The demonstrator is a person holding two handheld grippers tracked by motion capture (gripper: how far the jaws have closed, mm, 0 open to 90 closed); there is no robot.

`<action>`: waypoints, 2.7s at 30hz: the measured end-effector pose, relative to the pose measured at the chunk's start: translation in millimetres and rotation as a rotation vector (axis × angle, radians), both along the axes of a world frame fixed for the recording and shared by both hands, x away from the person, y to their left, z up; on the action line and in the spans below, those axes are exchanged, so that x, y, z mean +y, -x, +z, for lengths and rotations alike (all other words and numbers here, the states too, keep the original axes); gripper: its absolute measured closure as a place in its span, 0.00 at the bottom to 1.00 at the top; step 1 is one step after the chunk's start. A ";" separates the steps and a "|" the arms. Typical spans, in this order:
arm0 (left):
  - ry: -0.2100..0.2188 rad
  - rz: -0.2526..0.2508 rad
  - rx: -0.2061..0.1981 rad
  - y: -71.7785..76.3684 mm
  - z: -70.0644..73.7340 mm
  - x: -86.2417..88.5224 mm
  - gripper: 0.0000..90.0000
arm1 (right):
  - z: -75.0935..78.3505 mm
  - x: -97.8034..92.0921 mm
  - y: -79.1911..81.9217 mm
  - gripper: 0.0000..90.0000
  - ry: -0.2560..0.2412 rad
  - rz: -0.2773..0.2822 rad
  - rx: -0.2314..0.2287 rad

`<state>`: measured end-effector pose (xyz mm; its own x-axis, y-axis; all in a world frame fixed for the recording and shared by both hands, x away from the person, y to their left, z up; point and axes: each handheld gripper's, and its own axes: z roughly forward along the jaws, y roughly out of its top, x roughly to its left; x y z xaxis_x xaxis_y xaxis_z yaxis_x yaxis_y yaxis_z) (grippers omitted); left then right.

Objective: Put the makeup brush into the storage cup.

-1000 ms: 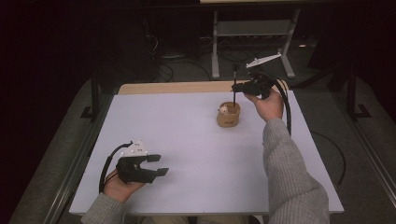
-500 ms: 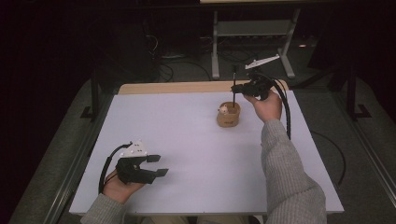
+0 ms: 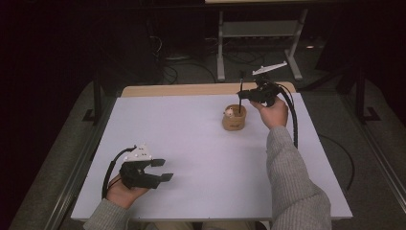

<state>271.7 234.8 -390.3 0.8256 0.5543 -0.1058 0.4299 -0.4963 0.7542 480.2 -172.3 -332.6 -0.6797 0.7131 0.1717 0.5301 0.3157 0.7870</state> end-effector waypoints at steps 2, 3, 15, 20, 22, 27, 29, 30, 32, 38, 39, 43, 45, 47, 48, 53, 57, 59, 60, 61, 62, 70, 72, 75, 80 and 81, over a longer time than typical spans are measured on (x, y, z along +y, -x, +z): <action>-0.005 0.000 0.001 -0.2 -0.3 0.7 0.42 | -1.0 0.8 0.6 0.94 -0.007 -0.009 -0.001; -0.003 0.001 0.001 -0.3 -0.4 0.8 0.42 | -1.7 0.8 0.6 0.94 -0.008 -0.008 -0.003; 0.010 -0.003 0.005 0.8 0.2 -0.6 0.41 | -17.5 4.0 -0.5 0.93 -0.002 -0.018 0.031; 0.007 0.000 0.009 0.7 -0.9 -0.1 0.41 | -21.1 3.9 -0.7 0.93 -0.003 -0.017 0.033; 0.008 0.002 0.009 0.6 -1.2 0.0 0.41 | -22.7 3.2 -1.0 0.93 0.001 -0.014 0.029; 0.007 0.004 0.011 0.3 -2.1 -0.4 0.40 | -30.5 2.2 -0.6 0.93 -0.001 -0.021 0.046; 0.004 0.005 0.012 0.0 -2.2 -0.5 0.40 | -32.3 1.3 -1.0 0.93 0.001 -0.020 0.042; 0.005 0.005 0.012 -0.1 -2.5 -0.7 0.40 | -33.5 0.8 -0.8 0.93 -0.004 -0.024 0.050; 0.008 0.006 0.014 -0.4 -3.3 -0.8 0.40 | -36.0 -0.6 -1.3 0.93 -0.003 -0.026 0.054; 0.004 0.005 0.018 -0.9 -4.1 -1.1 0.40 | -37.9 -2.2 -1.5 0.93 -0.008 -0.033 0.060; 0.006 0.006 0.019 -0.7 -4.1 -1.1 0.41 | -38.7 -2.6 -1.9 0.93 -0.011 -0.030 0.057; 0.006 0.009 0.019 -0.5 -3.9 -0.2 0.41 | -39.4 -2.8 -0.6 0.91 -0.020 -0.037 0.061; 0.006 0.009 0.022 -0.9 -4.3 0.3 0.40 | -39.4 -3.1 0.3 0.86 -0.018 -0.039 0.056; 0.010 0.013 0.024 -0.8 -5.1 0.0 0.40 | -39.4 -3.7 0.5 0.83 -0.007 -0.050 0.047; 0.010 0.011 0.024 -0.9 -5.1 0.1 0.40 | -39.5 -4.7 0.8 0.83 -0.010 -0.047 0.044; 0.011 0.015 0.025 -1.3 -5.2 0.9 0.40 | -38.8 -8.4 5.3 0.79 -0.011 -0.055 0.040; 0.006 0.020 0.023 -2.4 -5.6 2.4 0.39 | -38.9 -13.4 8.9 0.76 -0.017 -0.054 0.040; 0.009 0.023 0.021 -2.7 -5.6 2.7 0.39 | -38.7 -15.8 11.6 0.74 -0.026 -0.052 0.042; 0.012 0.027 0.023 -2.6 -5.8 2.7 0.39 | -38.5 -17.0 12.9 0.73 -0.027 -0.051 0.043; 0.013 0.032 0.020 -3.1 -6.5 3.0 0.39 | -38.9 -18.1 14.7 0.73 -0.029 -0.050 0.042; 0.011 0.034 0.020 -3.4 -6.6 3.2 0.39 | -39.2 -19.5 17.0 0.72 -0.036 -0.046 0.038; 0.009 0.040 0.021 -4.6 -7.6 3.6 0.37 | -39.1 -24.3 27.6 0.65 -0.047 -0.027 0.039; 0.009 0.041 0.020 -4.8 -7.7 3.9 0.37 | -38.0 -25.9 29.9 0.63 -0.050 -0.024 0.034; 0.011 0.046 0.020 -5.0 -8.0 4.0 0.36 | -36.8 -27.5 33.2 0.60 -0.057 -0.023 0.039; 0.005 0.045 0.017 -4.9 -7.5 2.8 0.36 | -36.0 -30.7 37.8 0.56 -0.067 -0.029 0.041; 0.004 0.046 0.014 -5.0 -7.5 2.5 0.35 | -36.0 -31.3 38.1 0.55 -0.066 -0.026 0.040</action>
